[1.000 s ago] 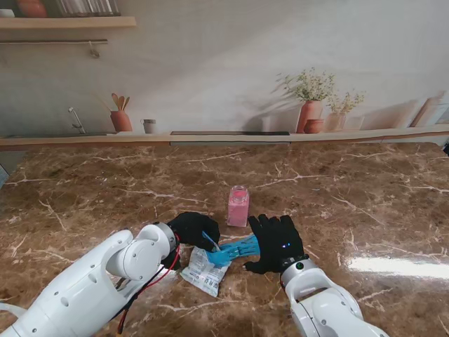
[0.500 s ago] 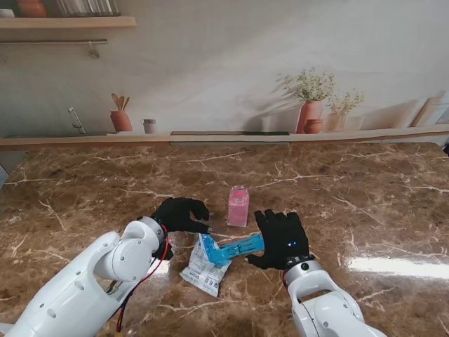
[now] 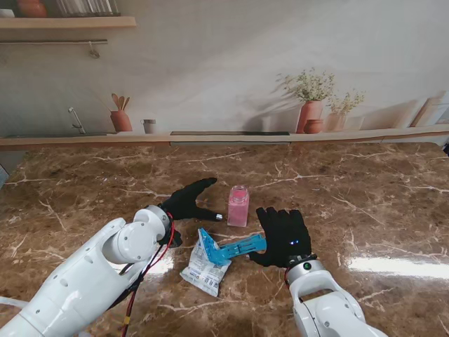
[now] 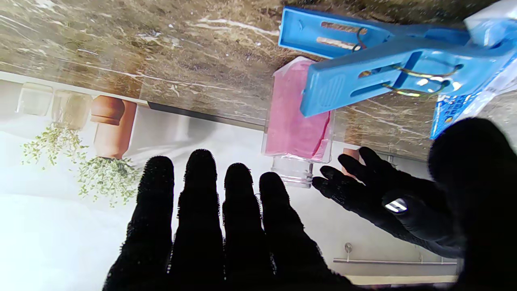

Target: Fill the seasoning bottle

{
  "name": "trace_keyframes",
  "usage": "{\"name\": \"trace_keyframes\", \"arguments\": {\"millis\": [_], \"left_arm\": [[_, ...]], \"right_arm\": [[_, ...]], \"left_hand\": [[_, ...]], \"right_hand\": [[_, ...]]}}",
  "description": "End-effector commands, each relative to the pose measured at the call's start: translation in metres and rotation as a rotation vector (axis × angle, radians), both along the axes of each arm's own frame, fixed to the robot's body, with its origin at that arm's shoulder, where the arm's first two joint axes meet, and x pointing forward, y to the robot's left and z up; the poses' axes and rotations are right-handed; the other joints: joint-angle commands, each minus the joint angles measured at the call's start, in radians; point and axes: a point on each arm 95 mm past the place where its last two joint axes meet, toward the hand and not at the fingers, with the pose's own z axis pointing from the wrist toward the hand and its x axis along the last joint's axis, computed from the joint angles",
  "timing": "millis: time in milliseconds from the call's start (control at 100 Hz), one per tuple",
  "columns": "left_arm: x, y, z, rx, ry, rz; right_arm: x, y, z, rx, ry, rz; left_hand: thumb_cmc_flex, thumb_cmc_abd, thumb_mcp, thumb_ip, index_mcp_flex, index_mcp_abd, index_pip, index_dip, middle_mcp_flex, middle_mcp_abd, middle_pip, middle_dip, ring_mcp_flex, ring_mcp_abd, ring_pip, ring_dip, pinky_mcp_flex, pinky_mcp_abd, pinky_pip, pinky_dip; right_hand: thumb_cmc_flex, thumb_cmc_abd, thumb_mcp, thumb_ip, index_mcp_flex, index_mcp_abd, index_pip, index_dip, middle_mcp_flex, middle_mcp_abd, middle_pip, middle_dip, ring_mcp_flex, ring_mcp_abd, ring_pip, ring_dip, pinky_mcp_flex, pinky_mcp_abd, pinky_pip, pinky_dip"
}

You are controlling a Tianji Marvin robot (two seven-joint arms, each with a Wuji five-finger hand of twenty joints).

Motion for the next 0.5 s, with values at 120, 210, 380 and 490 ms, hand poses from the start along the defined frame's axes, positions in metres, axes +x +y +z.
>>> {"name": "trace_keyframes", "arguments": {"millis": [120,210,380,490], "left_arm": [[0.018,-0.011,-0.007,-0.106,0.051,-0.059],[0.025,-0.015,-0.012,-0.149,0.075,-0.078],[0.036,-0.022,-0.022,-0.167,0.095,-0.095],[0.041,-0.026,-0.027,-0.167,0.112,-0.108]], "right_arm": [[0.000,-0.007,-0.007,0.009,0.021,-0.029],[0.000,-0.009,-0.007,0.016,0.023,-0.037],[0.000,-0.015,-0.007,0.046,0.029,-0.055],[0.000,-0.019,-0.006,0.068,0.031,-0.073]], "left_hand": [[-0.015,-0.053,-0.002,0.020,-0.050,-0.031,-0.068,-0.183,-0.058,-0.064,-0.074,-0.103,-0.043,-0.084,-0.060,-0.112,-0.003,-0.082,-0.171,0.025],[-0.015,-0.067,0.010,0.017,-0.049,-0.031,-0.070,-0.189,-0.057,-0.093,-0.078,-0.110,-0.043,-0.092,-0.064,-0.118,-0.003,-0.086,-0.175,0.019],[-0.039,-0.097,0.081,0.001,-0.048,-0.031,-0.068,-0.190,-0.054,-0.099,-0.073,-0.122,-0.040,-0.100,-0.058,-0.125,0.001,-0.092,-0.175,0.002],[-0.065,-0.117,0.142,-0.013,-0.049,-0.034,-0.063,-0.183,-0.052,-0.098,-0.073,-0.104,-0.039,-0.099,-0.058,-0.117,0.002,-0.093,-0.173,0.000]], "right_hand": [[0.003,-0.011,-0.015,0.042,0.019,-0.009,0.012,-0.004,0.012,-0.012,-0.002,0.021,-0.009,-0.012,0.006,-0.007,-0.009,0.011,0.010,-0.013],[-0.002,-0.010,-0.015,0.042,0.017,-0.007,0.012,-0.004,0.009,-0.009,-0.006,0.023,-0.012,-0.014,0.003,-0.008,-0.010,0.009,0.008,-0.014],[-0.013,-0.010,-0.009,0.041,0.013,-0.003,0.006,-0.007,-0.001,-0.003,-0.022,0.012,-0.036,-0.015,-0.026,-0.034,-0.010,-0.007,-0.031,-0.044],[-0.014,-0.009,-0.009,0.040,0.015,-0.005,0.007,-0.008,-0.001,-0.002,-0.020,0.010,-0.040,-0.010,-0.027,-0.039,-0.011,-0.007,-0.038,-0.052]]}}
